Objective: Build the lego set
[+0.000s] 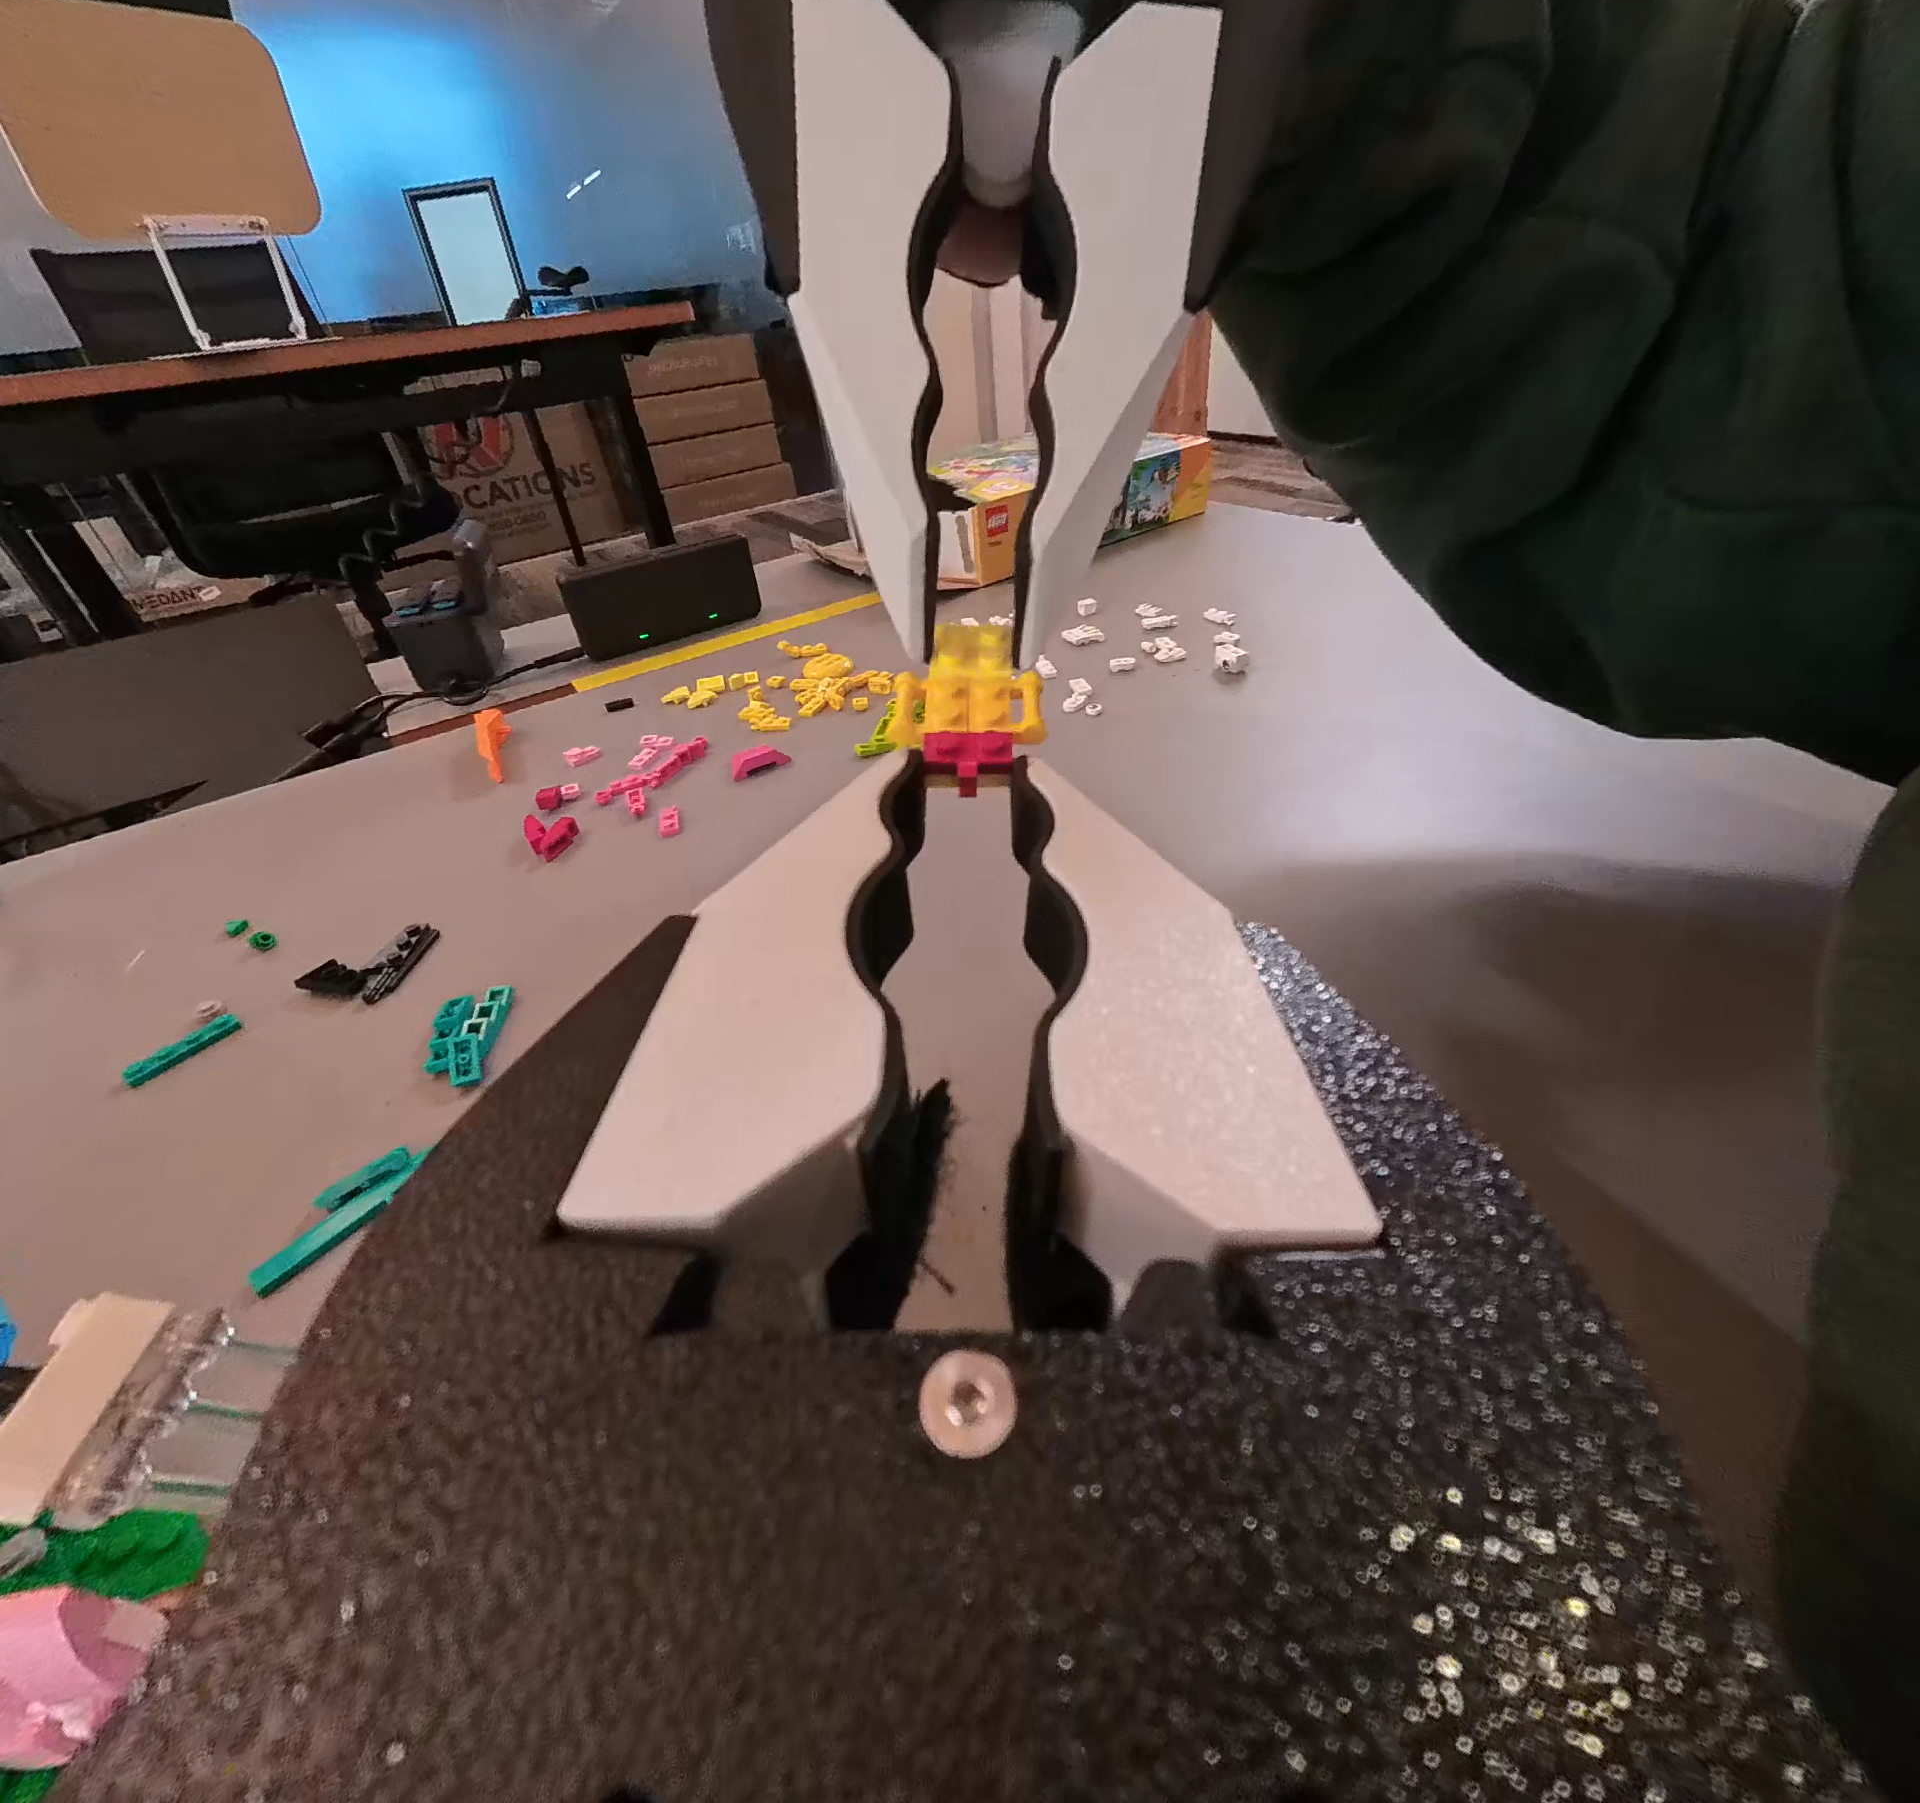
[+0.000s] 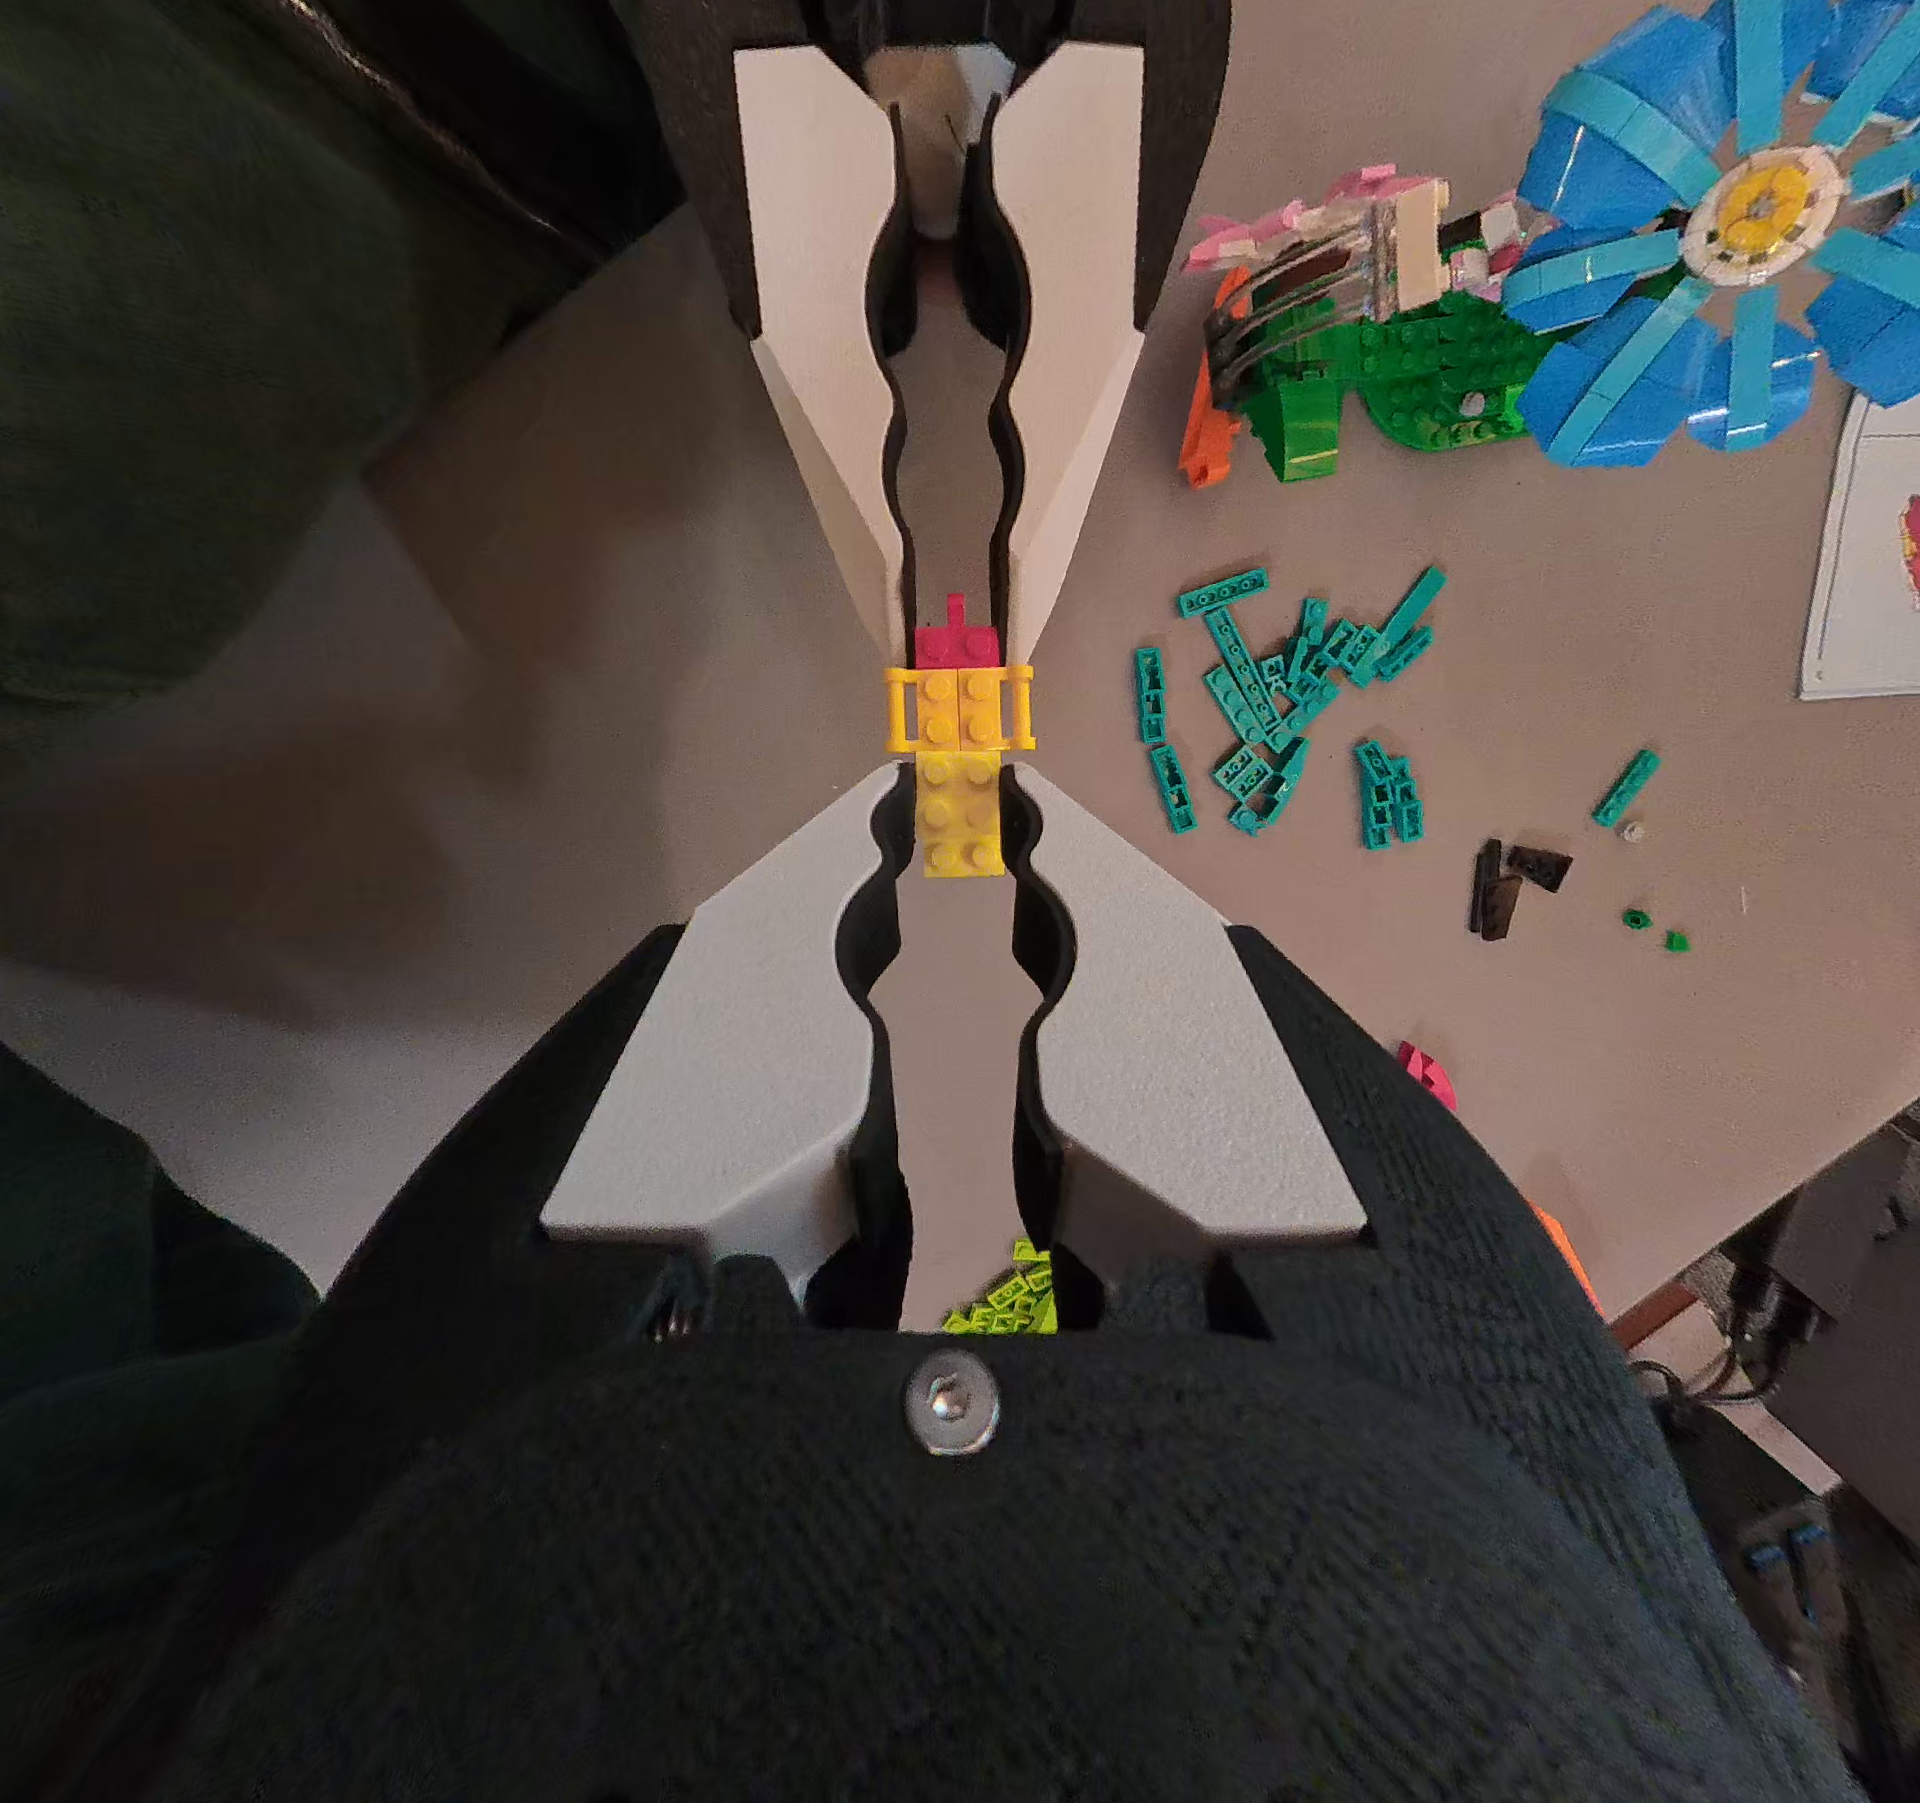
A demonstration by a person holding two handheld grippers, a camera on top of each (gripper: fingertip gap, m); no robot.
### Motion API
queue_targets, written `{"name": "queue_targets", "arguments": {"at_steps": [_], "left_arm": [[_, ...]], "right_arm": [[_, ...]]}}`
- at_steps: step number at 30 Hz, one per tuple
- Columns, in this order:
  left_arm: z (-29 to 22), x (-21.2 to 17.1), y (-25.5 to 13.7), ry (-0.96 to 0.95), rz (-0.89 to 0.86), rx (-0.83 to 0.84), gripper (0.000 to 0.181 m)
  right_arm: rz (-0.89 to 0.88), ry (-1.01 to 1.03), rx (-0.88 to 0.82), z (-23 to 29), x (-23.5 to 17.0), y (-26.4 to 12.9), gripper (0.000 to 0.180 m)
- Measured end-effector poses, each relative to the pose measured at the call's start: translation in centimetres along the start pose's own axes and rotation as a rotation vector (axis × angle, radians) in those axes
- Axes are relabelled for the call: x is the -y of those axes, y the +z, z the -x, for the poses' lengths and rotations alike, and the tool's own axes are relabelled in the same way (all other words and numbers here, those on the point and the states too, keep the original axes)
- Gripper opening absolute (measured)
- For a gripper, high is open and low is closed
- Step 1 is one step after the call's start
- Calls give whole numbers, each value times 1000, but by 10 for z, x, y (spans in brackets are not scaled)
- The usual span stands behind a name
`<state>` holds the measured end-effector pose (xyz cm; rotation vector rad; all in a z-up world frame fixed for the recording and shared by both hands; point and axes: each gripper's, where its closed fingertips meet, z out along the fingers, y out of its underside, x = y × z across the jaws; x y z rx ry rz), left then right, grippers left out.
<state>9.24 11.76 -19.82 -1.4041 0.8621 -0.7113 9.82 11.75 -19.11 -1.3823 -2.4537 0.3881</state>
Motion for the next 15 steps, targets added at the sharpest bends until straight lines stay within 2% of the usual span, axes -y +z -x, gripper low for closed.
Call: {"name": "queue_targets", "arguments": {"at_steps": [3,7,12,15], "left_arm": [[0,1,-1,-9,-10,-2,14],[6,5,-4,-27,-21,24,14],[11,5,-7,-29,-17,37,14],[6,0,-12,-27,17,9,14]], "right_arm": [[-2,3,-13,-1,1,-1,16],[-46,-46,-140,-7,6,-8,46],[-72,-109,-257,1,7,-6,42],[-98,-19,-262,-1,-6,-11,42]]}}
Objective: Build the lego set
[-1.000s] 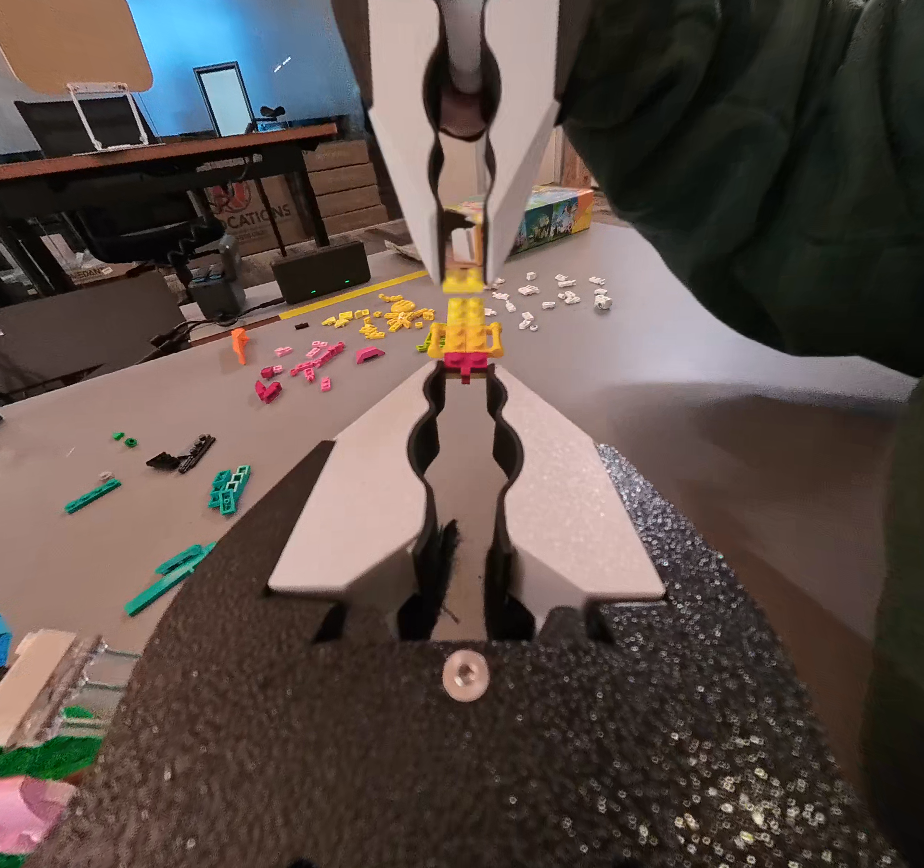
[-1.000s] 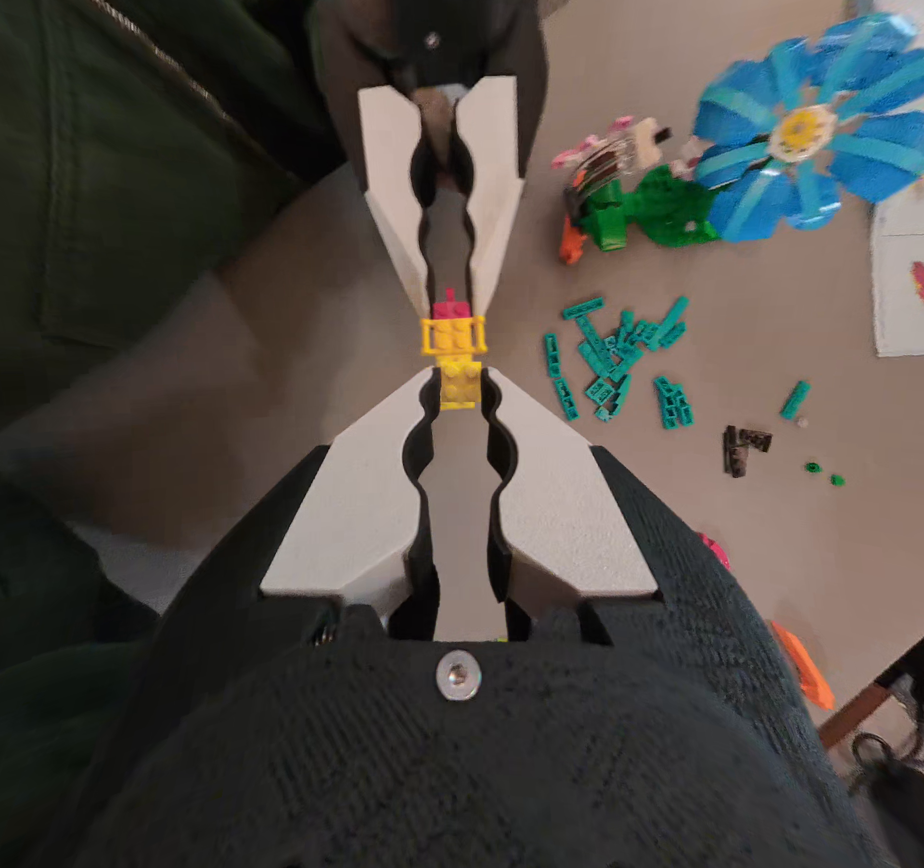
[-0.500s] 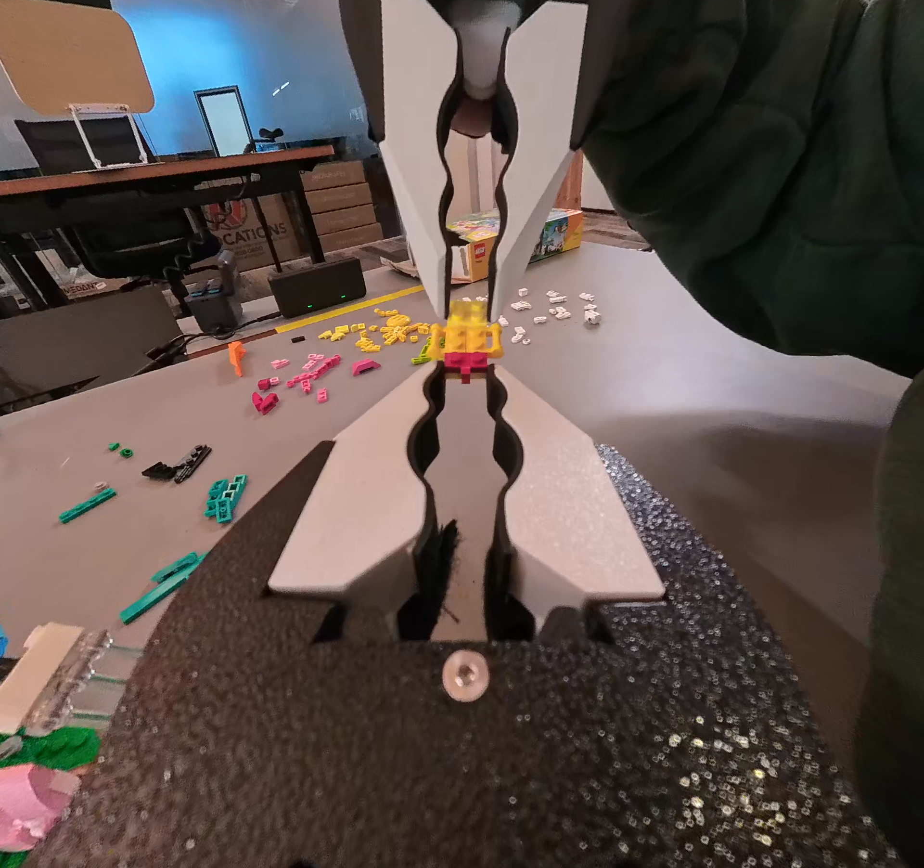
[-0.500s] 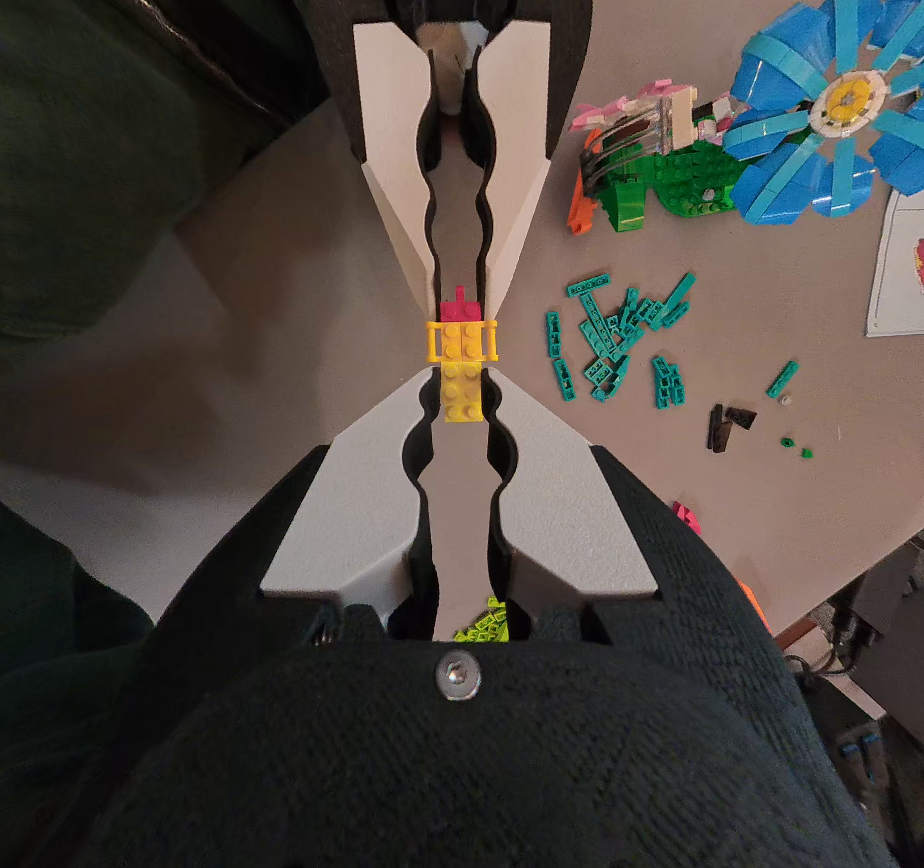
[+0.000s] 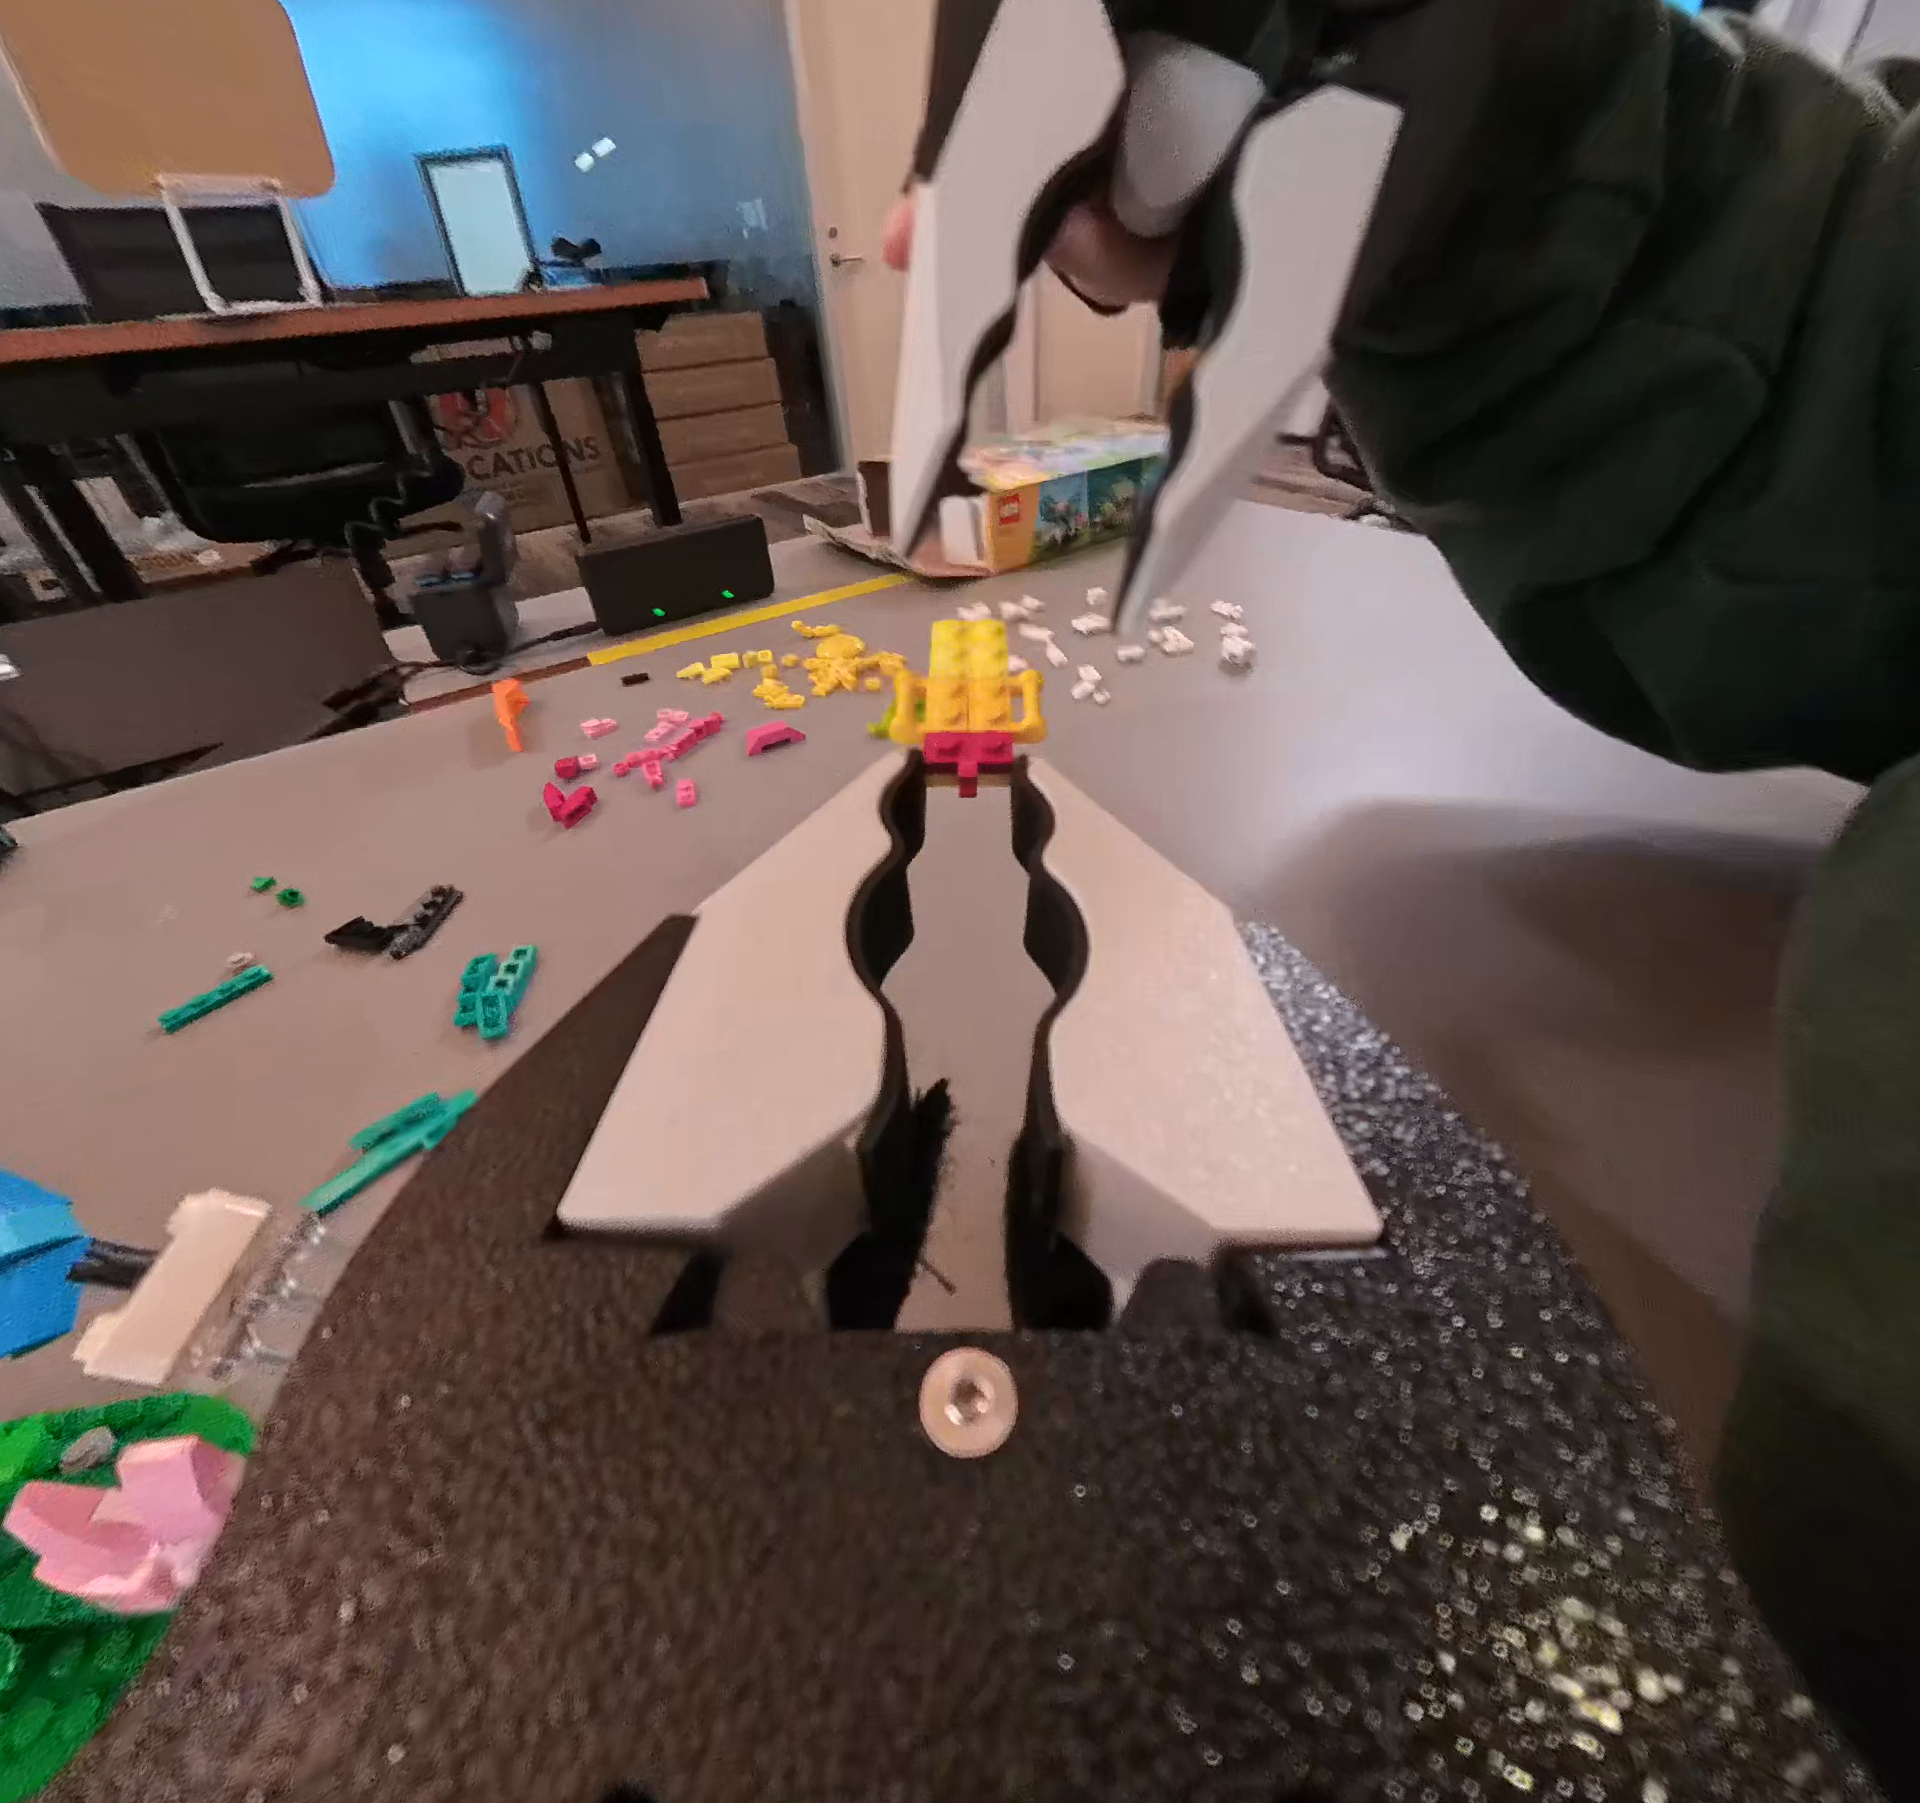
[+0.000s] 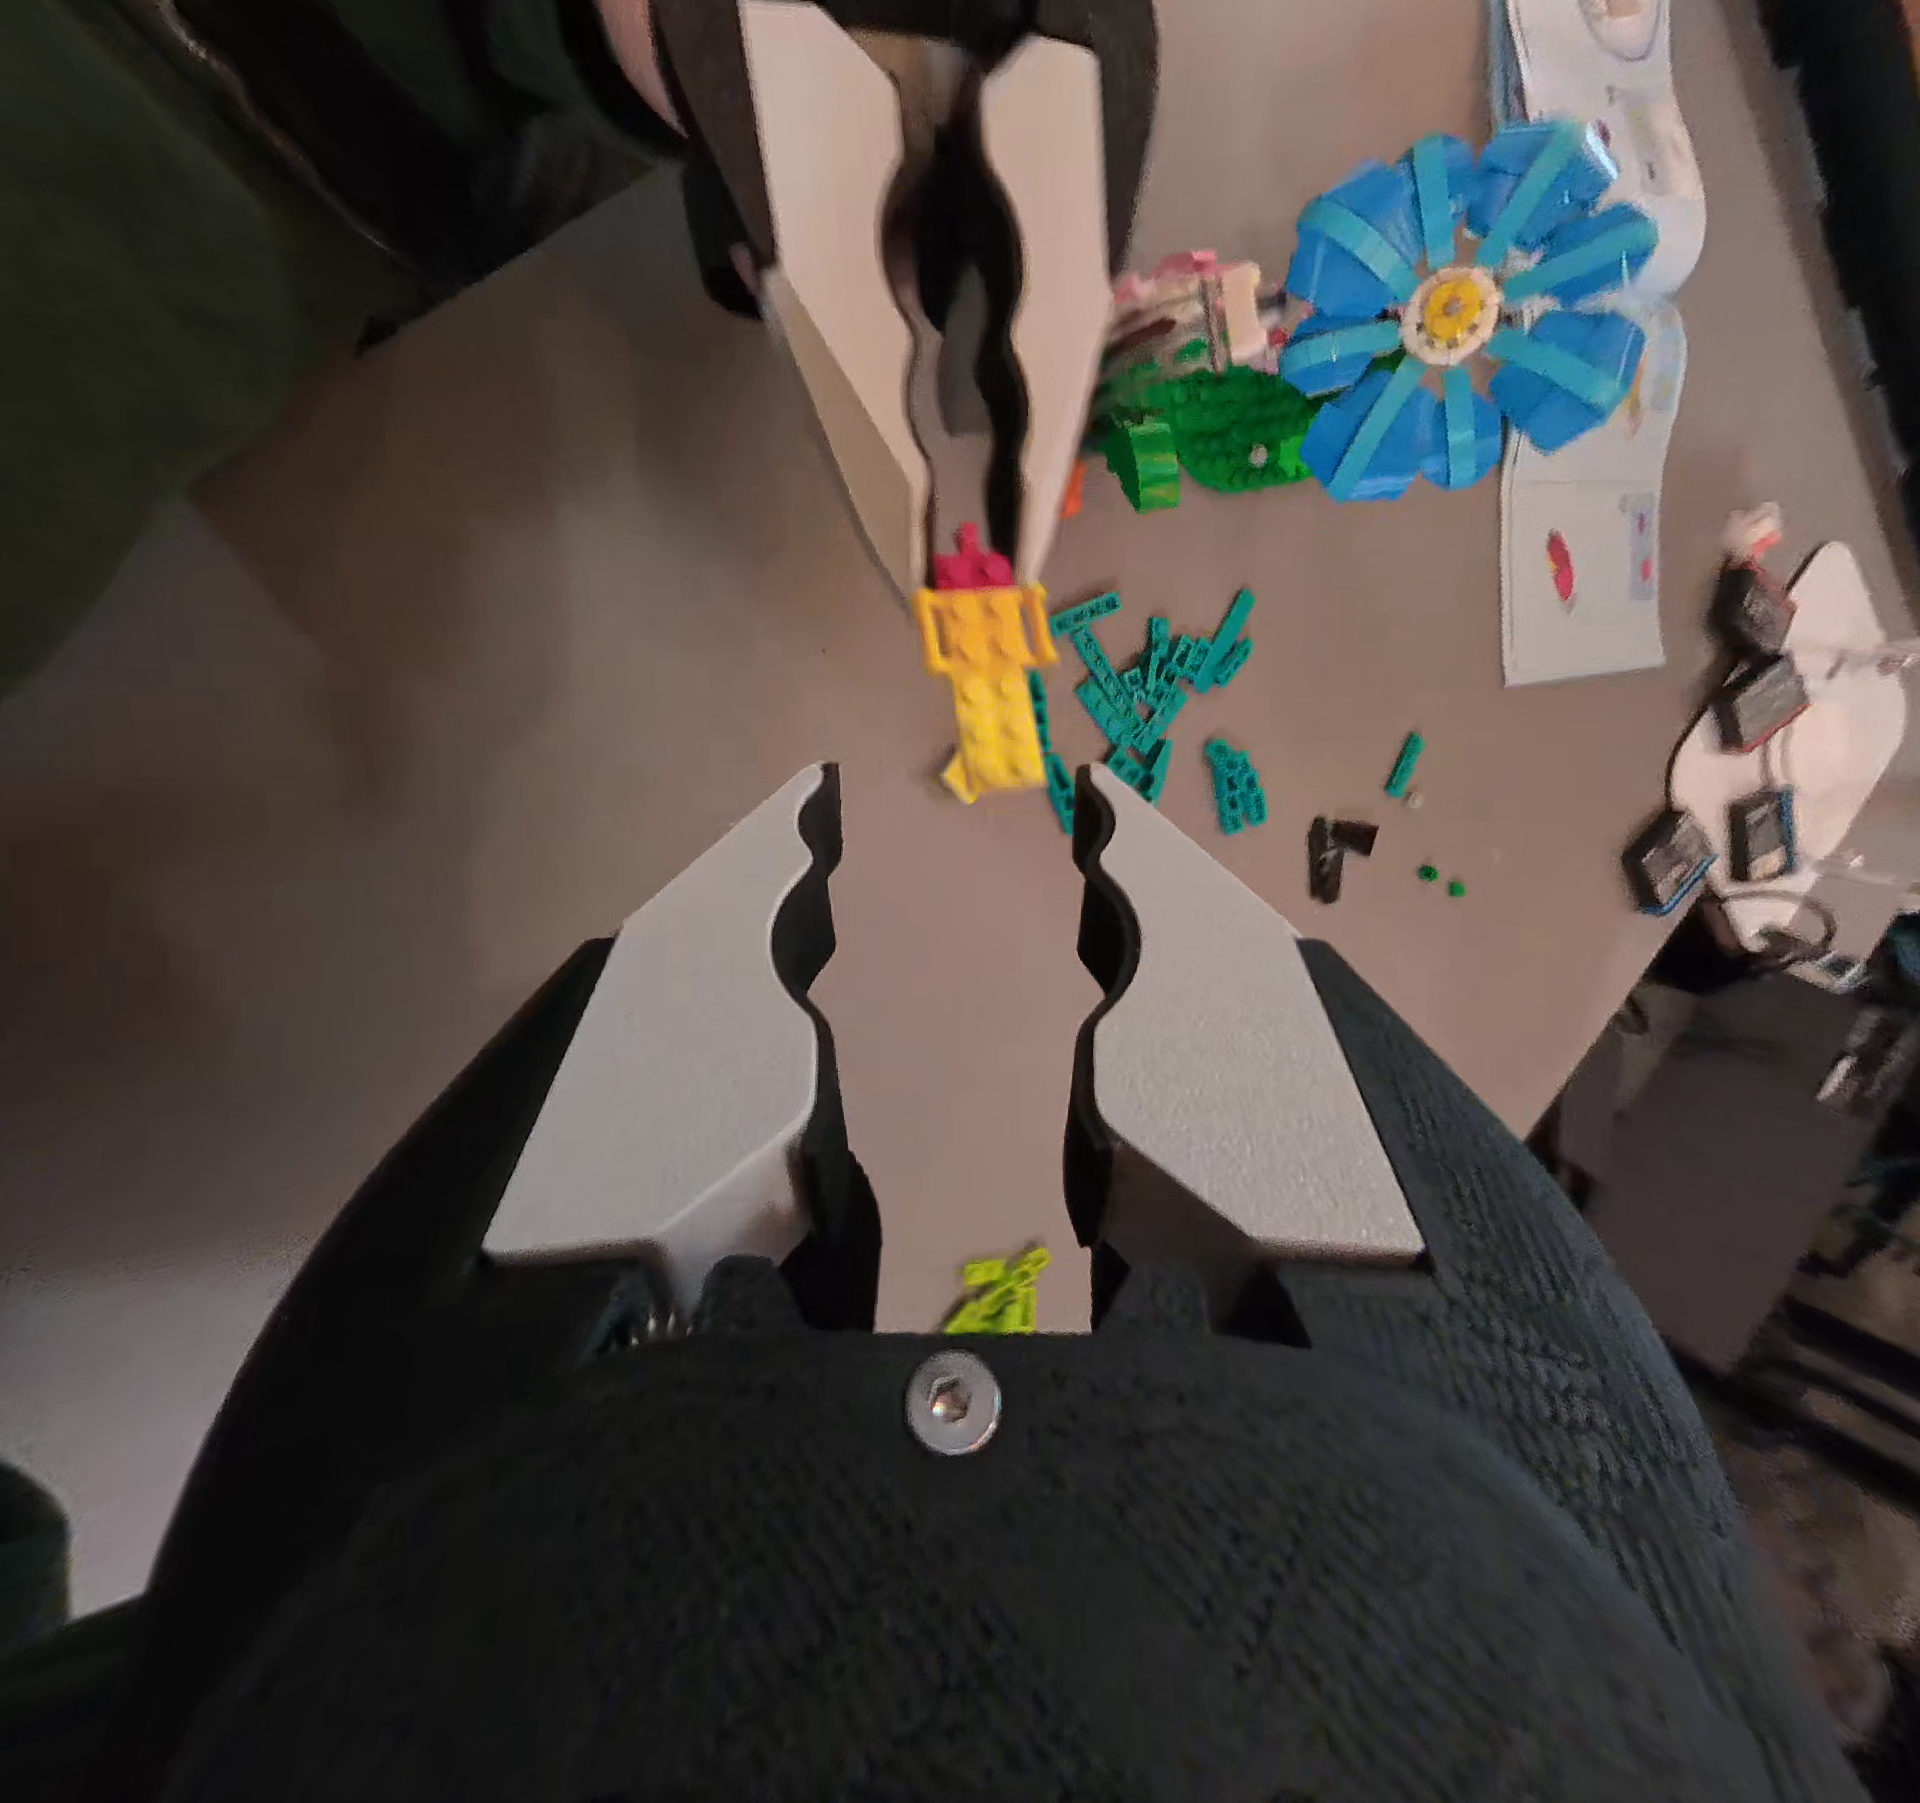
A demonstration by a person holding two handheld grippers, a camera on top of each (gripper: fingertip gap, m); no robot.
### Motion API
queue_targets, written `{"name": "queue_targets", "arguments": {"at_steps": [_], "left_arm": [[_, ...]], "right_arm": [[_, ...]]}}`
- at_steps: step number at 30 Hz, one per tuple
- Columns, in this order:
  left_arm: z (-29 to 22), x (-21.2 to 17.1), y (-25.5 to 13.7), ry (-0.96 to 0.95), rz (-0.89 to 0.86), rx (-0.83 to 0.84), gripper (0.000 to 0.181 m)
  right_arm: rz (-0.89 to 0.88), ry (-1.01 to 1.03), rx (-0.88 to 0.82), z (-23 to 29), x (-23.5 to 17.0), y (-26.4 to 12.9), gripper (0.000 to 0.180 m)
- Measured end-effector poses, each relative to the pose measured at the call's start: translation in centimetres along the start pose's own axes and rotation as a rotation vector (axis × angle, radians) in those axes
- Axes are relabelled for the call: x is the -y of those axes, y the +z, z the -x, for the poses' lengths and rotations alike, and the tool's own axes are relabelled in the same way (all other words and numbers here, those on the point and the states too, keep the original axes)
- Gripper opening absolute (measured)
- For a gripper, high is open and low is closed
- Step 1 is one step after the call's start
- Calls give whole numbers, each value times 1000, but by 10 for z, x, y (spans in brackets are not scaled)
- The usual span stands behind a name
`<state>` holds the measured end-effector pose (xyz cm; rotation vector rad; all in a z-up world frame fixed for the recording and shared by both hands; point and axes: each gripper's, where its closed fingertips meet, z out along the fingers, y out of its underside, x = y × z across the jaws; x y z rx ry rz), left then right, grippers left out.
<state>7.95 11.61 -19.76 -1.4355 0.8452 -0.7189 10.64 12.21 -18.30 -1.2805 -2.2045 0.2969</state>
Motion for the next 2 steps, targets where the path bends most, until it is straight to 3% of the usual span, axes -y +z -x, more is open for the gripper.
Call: {"name": "queue_targets", "arguments": {"at_steps": [2], "left_arm": [[-9,-10,-5,10,61,-46,14]], "right_arm": [[-29,116,-3,-6,-15,-1,42]]}}
